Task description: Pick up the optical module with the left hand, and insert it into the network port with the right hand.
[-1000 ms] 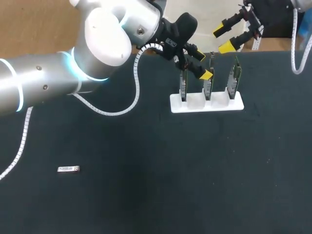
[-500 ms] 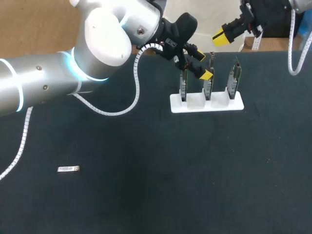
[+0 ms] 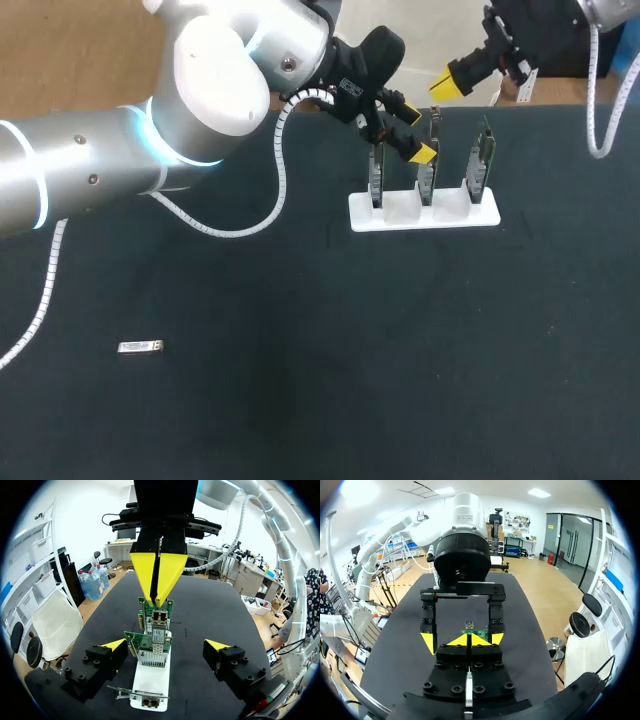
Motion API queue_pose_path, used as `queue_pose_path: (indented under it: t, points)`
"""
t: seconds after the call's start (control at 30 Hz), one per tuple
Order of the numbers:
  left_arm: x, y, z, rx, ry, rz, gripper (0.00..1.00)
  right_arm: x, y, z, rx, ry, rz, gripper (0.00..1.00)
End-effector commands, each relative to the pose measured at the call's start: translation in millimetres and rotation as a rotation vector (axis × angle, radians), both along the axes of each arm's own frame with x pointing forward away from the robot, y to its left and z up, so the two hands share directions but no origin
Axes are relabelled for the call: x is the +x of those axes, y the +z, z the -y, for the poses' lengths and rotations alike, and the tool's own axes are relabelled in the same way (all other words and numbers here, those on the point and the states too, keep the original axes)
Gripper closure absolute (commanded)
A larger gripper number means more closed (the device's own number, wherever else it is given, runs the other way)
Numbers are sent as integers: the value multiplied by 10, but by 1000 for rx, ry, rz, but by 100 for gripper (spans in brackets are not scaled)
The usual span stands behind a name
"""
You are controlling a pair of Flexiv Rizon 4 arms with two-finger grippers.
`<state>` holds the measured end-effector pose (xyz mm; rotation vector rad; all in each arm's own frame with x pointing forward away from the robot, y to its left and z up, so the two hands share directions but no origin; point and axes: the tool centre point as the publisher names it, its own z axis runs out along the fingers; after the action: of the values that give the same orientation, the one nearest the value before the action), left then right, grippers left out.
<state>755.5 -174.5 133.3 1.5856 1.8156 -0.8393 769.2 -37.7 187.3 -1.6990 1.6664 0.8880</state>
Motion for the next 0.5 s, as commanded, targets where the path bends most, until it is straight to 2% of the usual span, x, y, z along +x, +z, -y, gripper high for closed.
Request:
queue_pose_path:
  t: [0.03,0.5]
  points:
    - [19,8,10,6,-2,-4,0,-8,-10,-9,1,0,-1,100]
    - [19,8,10,6,-2,-4,0,15,-104,-21,-6,-8,-24,100]
